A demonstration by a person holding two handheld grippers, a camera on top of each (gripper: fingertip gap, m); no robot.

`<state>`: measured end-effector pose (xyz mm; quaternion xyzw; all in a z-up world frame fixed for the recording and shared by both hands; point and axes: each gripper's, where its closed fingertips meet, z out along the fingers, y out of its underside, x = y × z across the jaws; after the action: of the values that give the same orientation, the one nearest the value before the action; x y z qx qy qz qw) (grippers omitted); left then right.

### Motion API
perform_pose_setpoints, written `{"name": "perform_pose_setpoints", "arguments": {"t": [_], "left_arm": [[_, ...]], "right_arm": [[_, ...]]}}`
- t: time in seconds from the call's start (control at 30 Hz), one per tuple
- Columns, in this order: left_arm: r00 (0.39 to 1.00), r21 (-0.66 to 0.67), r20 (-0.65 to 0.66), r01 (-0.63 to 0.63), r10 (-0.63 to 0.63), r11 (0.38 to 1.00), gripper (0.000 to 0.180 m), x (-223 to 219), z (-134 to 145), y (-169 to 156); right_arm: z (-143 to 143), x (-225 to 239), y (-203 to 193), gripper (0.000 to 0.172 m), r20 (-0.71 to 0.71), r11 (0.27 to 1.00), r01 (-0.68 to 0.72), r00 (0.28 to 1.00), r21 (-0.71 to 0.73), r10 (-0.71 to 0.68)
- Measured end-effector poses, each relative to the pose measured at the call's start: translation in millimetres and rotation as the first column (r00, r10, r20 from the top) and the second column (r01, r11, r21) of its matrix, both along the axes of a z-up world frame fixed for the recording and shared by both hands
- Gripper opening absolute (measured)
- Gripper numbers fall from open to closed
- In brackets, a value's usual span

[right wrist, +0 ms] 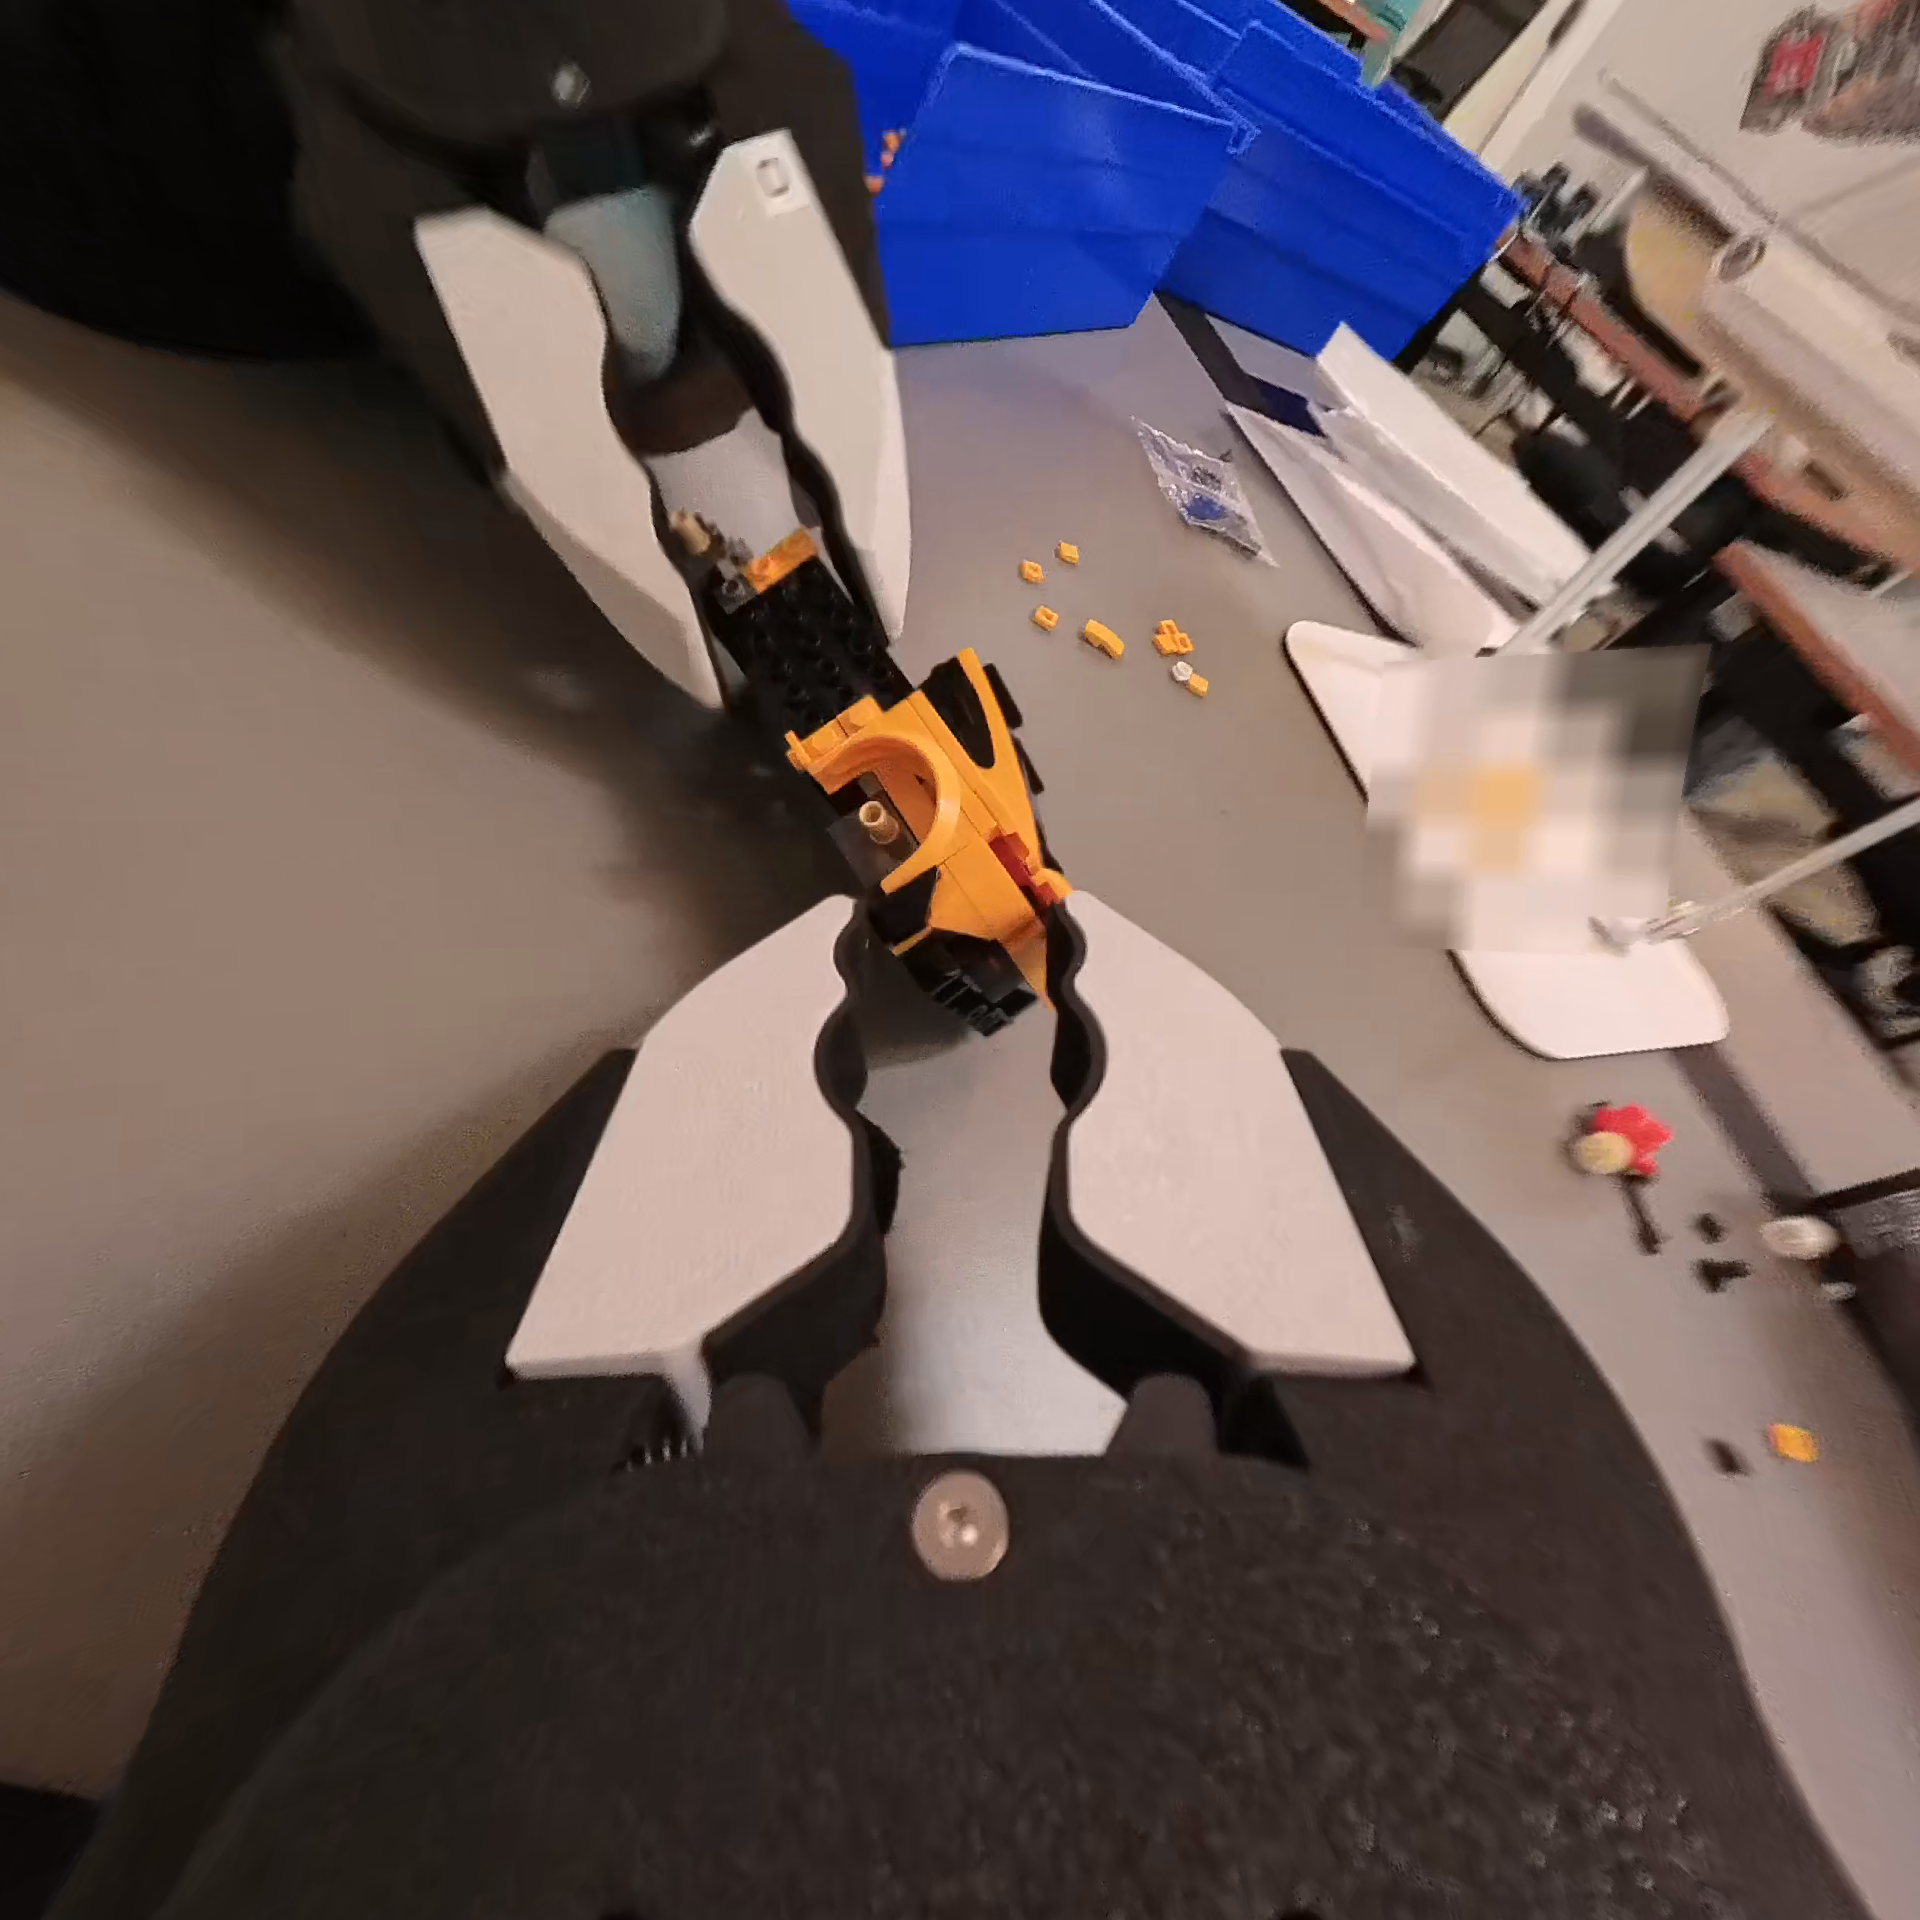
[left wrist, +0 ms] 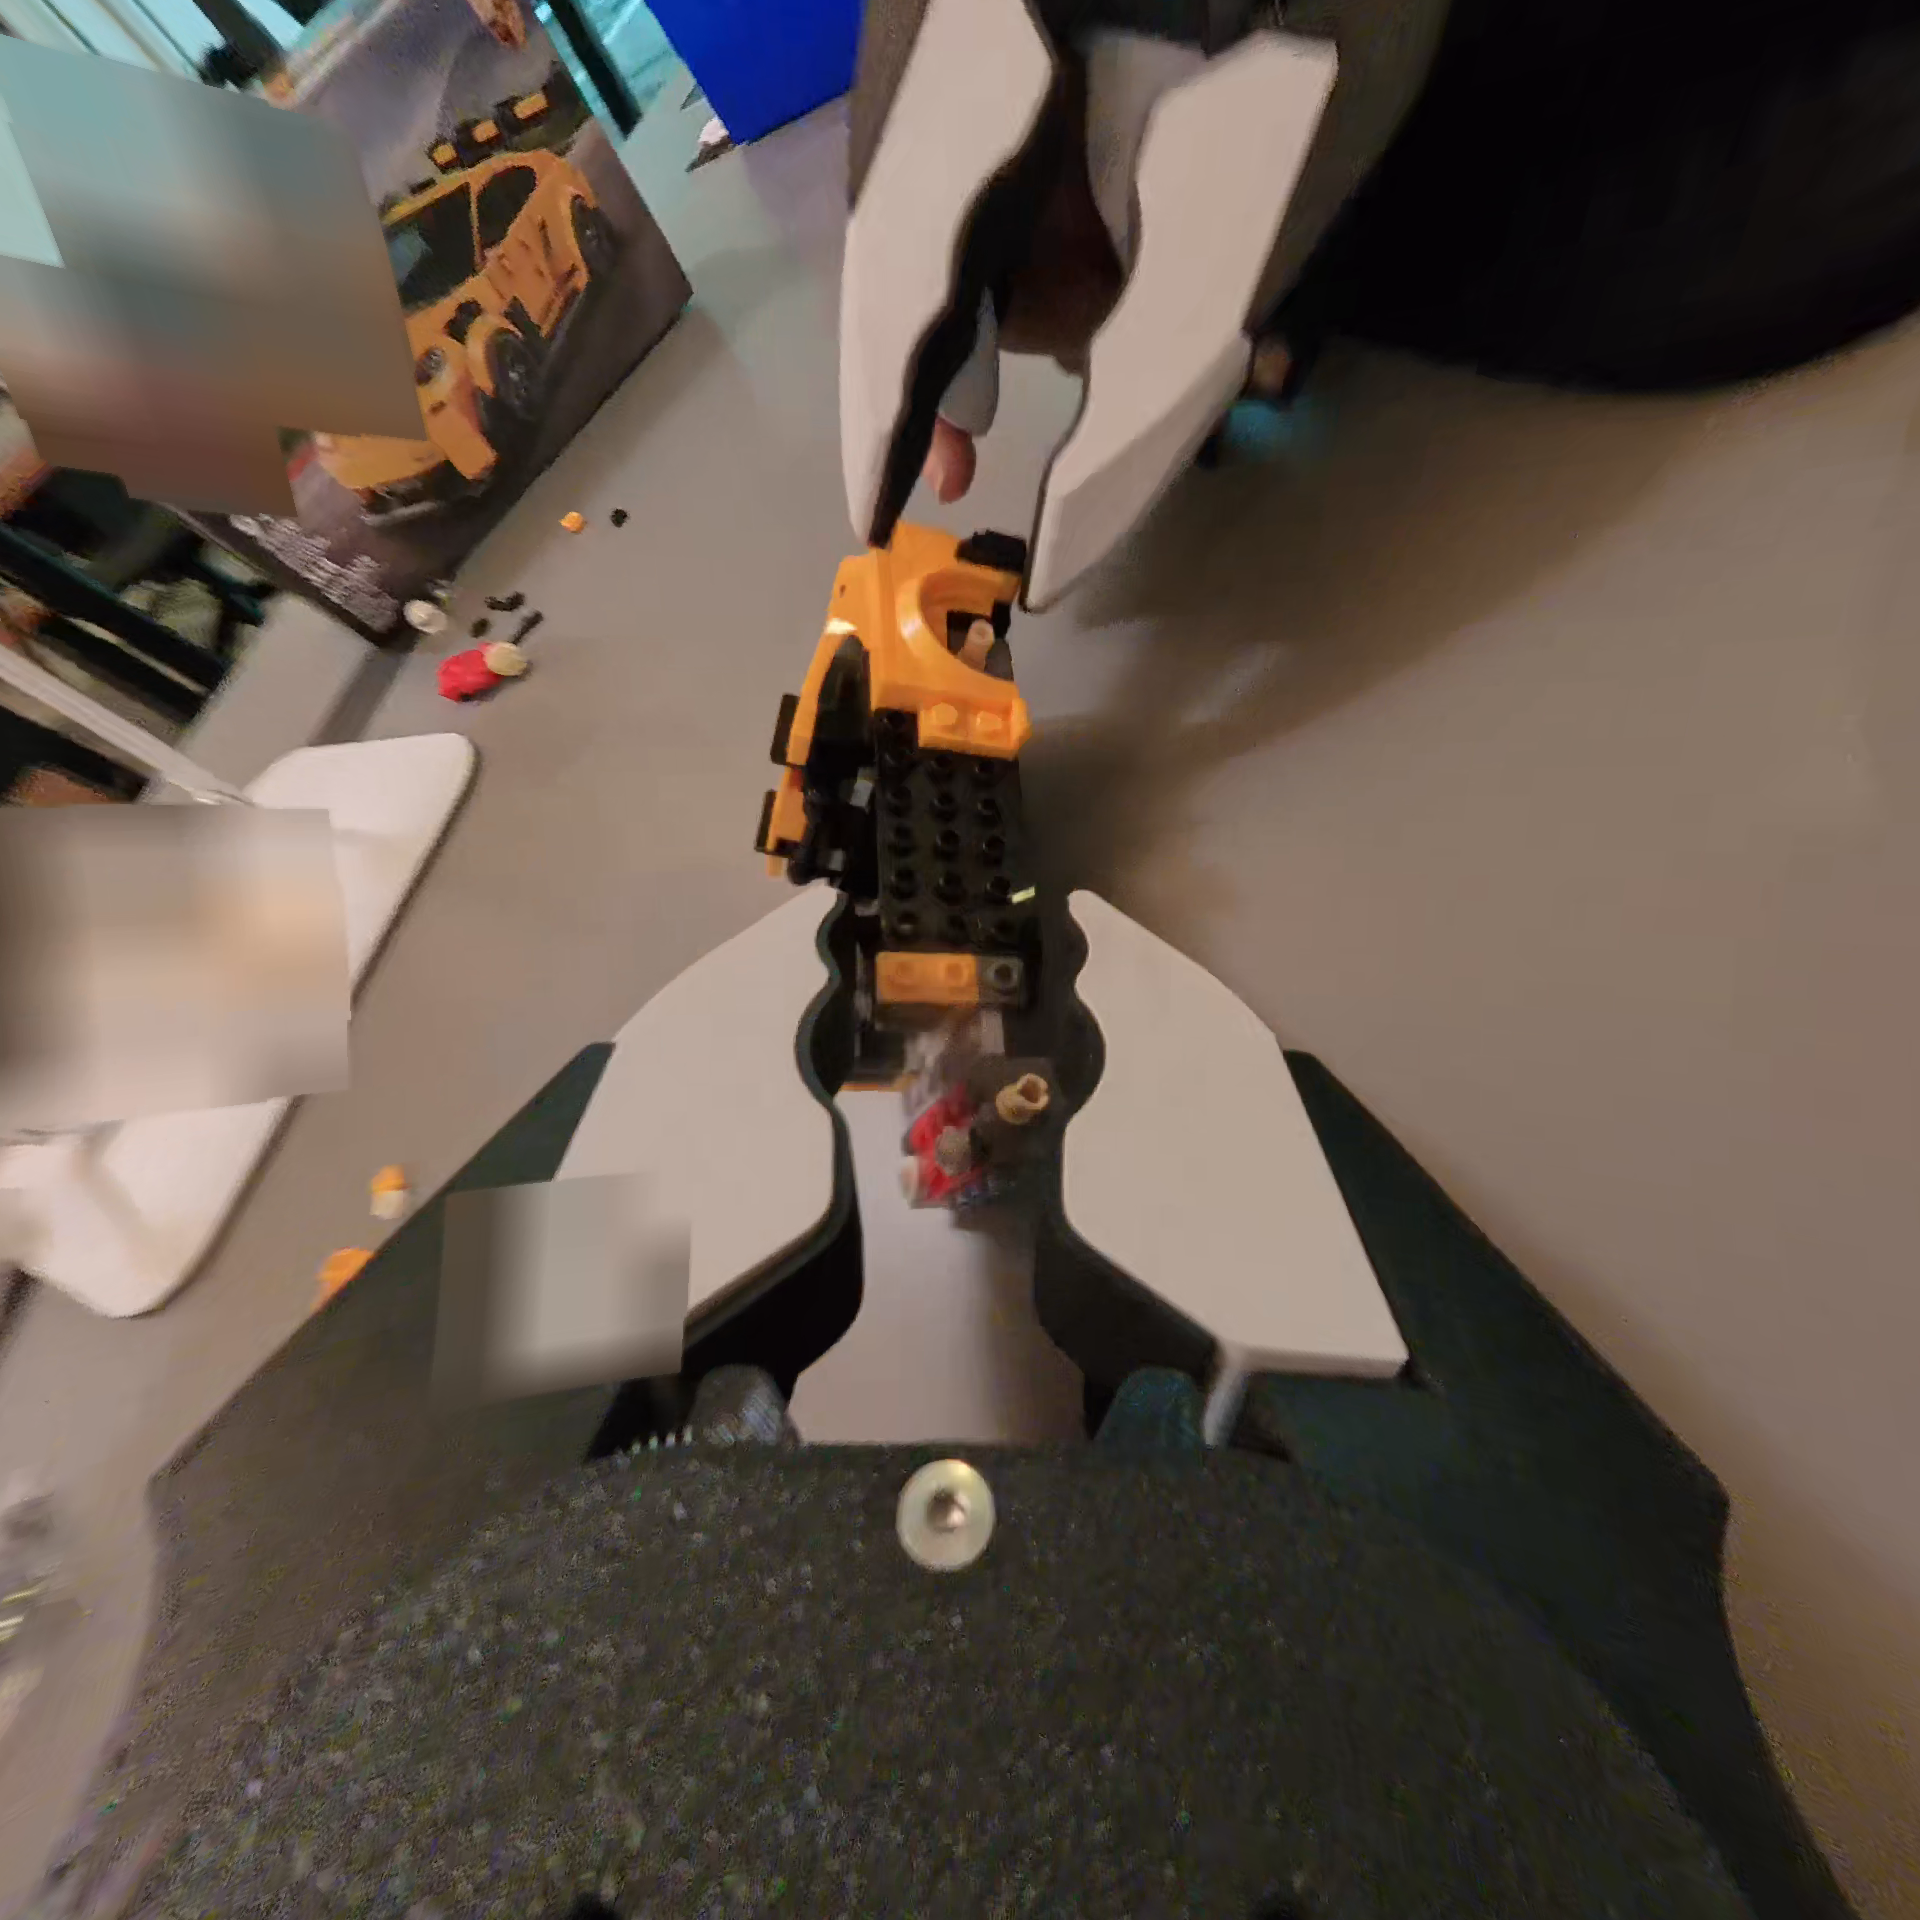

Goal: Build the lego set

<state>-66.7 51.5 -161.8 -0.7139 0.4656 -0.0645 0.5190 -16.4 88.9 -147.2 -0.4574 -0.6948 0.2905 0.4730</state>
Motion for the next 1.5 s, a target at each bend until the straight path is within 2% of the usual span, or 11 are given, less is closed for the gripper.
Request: {"name": "perform_pose_setpoints", "arguments": {"t": [0.17, 0.5, 0.57, 0.67, 0.77, 0.87, 1.0, 1.2, 1.3, 1.37, 1.5], "left_arm": [[0.959, -0.232, 0.276, 0.008, 0.059, 0.973, 0.042, -1, 9, 0], [0.976, -0.304, 0.17, -0.081, 0.138, 0.949, 0.039, -6, -13, 5], [0.986, -0.277, 0.104, -0.095, 0.128, 0.956, 0.035, -7, -18, 6], [0.989, -0.247, 0.078, -0.1, 0.123, 0.964, 0.034, -7, -18, 9], [0.985, -0.23, 0.148, -0.058, 0.094, 0.972, 0.041, -4, -7, 8], [0.941, -0.192, 0.324, -0.036, 0.098, 0.981, 0.034, -6, 30, 11], [0.869, -0.054, 0.407, -0.284, 0.281, 0.957, 0.02, -52, 93, 59], [0.699, 0.029, 0.511, -0.596, 0.5, 0.803, 0.041, -130, 167, 165], [0.662, 0.098, 0.485, -0.691, 0.572, 0.716, 0.041, -163, 183, 208], [0.644, 0.131, 0.463, -0.73, 0.609, 0.671, 0.041, -181, 187, 228], [0.62, 0.112, 0.471, -0.747, 0.628, 0.655, 0.037, -201, 180, 251]], "right_arm": [[-11, 3, 3, 0.031, 0.055, 0.962, -0.008, 0.998, 0.272, -0.007], [-26, 9, 1, 0.03, 0.155, 0.928, -0.052, 0.988, 0.369, -0.006], [-32, 11, -4, 0.017, 0.196, 0.941, -0.081, 0.981, 0.329, 0.016], [-31, 11, -7, 0.022, 0.188, 0.967, -0.069, 0.982, 0.244, 0.023], [0, 7, -4, 0.023, 0.031, 0.998, -0.001, 1.0, 0.064, -0.001], [37, 8, 25, 0.023, -0.131, 0.989, 0.145, 0.98, -0.042, -0.149], [66, 2, 75, 0.027, -0.186, 0.941, 0.334, 0.922, -0.058, -0.339], [138, -48, 174, 0.043, -0.265, 0.857, 0.513, 0.834, 0.049, -0.485], [180, -69, 234, 0.06, -0.317, 0.778, 0.603, 0.783, 0.176, -0.535], [200, -76, 273, 0.07, -0.333, 0.733, 0.653, 0.745, 0.191, -0.578], [208, -85, 318, 0.075, -0.345, 0.719, 0.68, 0.716, 0.147, -0.607]]}}
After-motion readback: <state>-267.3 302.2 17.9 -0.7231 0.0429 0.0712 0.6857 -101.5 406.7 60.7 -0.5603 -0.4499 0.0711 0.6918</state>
